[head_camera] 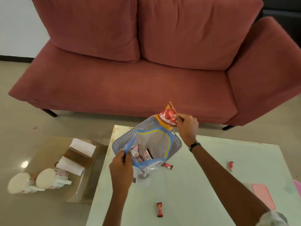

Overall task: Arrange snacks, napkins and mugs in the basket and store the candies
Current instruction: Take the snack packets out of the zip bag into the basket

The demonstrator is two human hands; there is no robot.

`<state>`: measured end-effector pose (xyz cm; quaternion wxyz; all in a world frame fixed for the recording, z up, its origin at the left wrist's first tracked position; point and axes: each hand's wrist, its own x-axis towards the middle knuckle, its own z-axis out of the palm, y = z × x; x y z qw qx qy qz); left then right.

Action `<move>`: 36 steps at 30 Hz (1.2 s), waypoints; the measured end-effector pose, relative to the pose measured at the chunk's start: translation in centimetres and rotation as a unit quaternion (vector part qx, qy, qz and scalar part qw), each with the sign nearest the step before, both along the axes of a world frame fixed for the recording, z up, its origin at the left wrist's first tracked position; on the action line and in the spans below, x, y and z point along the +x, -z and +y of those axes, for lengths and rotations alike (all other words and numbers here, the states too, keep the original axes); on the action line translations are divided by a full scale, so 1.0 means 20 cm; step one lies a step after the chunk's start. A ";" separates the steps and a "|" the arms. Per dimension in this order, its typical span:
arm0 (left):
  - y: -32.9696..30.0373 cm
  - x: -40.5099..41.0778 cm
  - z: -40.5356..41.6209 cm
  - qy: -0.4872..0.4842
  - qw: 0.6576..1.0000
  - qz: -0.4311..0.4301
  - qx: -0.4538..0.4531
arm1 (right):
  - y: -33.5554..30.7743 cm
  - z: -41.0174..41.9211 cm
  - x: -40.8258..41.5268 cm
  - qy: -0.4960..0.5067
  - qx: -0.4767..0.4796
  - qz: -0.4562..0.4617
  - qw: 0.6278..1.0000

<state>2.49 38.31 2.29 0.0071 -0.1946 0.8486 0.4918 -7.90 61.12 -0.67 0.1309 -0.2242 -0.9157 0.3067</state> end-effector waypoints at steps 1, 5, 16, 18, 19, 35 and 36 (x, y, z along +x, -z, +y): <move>0.05 -0.02 -0.01 -0.001 1.000 -0.004 0.010 | 0.14 -0.01 -0.04 -0.006 0.006 -0.029 1.000; 0.18 -0.06 -0.04 -0.008 0.999 -0.010 0.048 | 0.54 -0.06 -0.16 -0.023 0.019 -0.109 0.994; 0.27 -0.09 -0.08 -0.001 0.995 0.000 0.097 | 0.88 -0.08 -0.39 -0.030 -0.007 -0.176 0.984; 0.27 -0.09 -0.07 0.001 0.995 0.002 0.100 | 0.89 -0.06 -0.40 -0.040 -0.031 -0.176 0.983; 0.27 -0.09 -0.07 -0.002 0.995 0.000 0.105 | 0.88 -0.05 -0.40 -0.053 -0.040 -0.177 0.982; 0.17 0.06 0.04 0.010 0.997 -0.008 0.072 | -0.12 -0.33 0.31 -0.342 -0.117 -0.230 0.903; 0.16 0.08 0.04 0.012 0.997 -0.009 0.071 | -0.03 -0.39 0.30 -0.369 -0.068 -0.284 0.883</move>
